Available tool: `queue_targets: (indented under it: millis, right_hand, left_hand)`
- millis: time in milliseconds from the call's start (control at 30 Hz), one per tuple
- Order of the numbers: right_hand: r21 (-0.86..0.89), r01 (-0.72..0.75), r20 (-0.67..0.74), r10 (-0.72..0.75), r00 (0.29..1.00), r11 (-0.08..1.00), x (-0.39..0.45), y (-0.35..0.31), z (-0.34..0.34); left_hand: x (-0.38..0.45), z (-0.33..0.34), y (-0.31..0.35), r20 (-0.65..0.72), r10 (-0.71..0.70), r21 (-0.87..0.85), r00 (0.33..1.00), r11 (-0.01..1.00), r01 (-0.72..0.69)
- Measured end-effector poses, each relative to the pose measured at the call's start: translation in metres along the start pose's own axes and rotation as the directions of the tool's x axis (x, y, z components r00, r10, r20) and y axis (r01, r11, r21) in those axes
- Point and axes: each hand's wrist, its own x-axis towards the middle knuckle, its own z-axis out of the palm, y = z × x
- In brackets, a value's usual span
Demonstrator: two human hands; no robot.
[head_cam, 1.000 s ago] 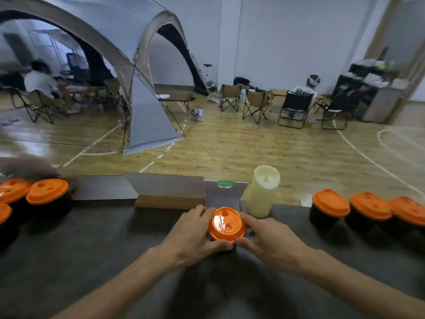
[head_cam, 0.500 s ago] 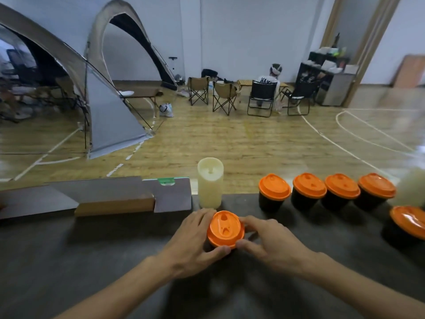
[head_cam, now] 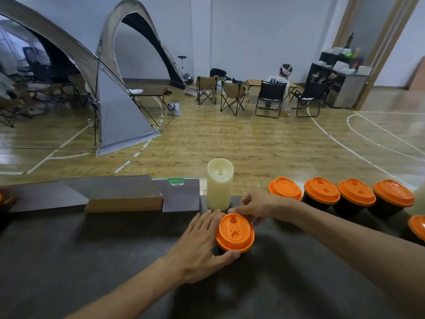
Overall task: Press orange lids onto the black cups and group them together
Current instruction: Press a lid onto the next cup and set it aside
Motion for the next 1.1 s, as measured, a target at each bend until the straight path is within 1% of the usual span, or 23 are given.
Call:
queue_targets:
  millis: [167,267,333,433,500,600,667,800,867,1000,1100]
  right_hand:
    - [-0.001,0.037,0.012,-0.037,0.999,0.999,-0.009,0.004,0.000]
    - [0.041,0.081,-0.004,-0.081,0.997,0.996,-0.027,0.014,0.005]
    - [0.106,0.111,-0.023,-0.109,0.994,0.988,-0.039,0.021,0.012]
    - [0.257,0.119,-0.048,-0.110,0.993,0.959,-0.048,0.030,0.026]
    - [0.351,0.104,-0.025,-0.102,0.994,0.931,-0.050,0.035,0.032]
    - [0.490,0.091,0.045,-0.129,0.991,0.867,-0.054,0.042,0.039]
    - [0.517,0.084,0.071,-0.140,0.988,0.852,-0.056,0.043,0.044]
    - [0.431,0.084,0.045,-0.114,0.992,0.898,-0.055,0.038,0.052]
    - [0.359,0.098,0.033,-0.118,0.993,0.928,-0.055,0.036,0.052]
    - [0.104,0.165,-0.030,-0.163,0.986,0.981,-0.055,0.038,0.049]
    - [-0.067,0.198,-0.081,-0.203,0.976,0.978,-0.059,0.039,0.047]
  left_hand:
    - [-0.001,0.004,0.000,-0.022,-0.017,0.028,1.000,0.999,0.018]
    - [-0.002,0.007,-0.001,-0.059,-0.006,0.054,0.998,0.998,0.009]
    - [-0.002,0.009,-0.002,-0.073,-0.002,0.080,0.997,0.997,0.008]
    - [-0.001,0.011,-0.003,-0.090,0.006,0.106,0.996,0.994,0.004]
    - [-0.001,0.012,-0.004,-0.089,0.012,0.110,0.996,0.994,-0.003]
    - [-0.001,0.012,-0.004,-0.079,0.013,0.105,0.997,0.994,-0.005]
    - [-0.001,0.011,-0.005,-0.073,0.016,0.105,0.997,0.994,-0.008]
    - [-0.001,0.008,-0.004,-0.051,0.025,0.131,0.998,0.991,-0.018]
    - [-0.001,0.006,-0.003,-0.035,0.029,0.146,0.999,0.989,-0.024]
    - [-0.001,0.001,-0.005,0.011,0.056,0.167,0.998,0.984,-0.057]
    - [0.000,-0.004,-0.005,0.056,0.064,0.182,0.996,0.981,-0.073]
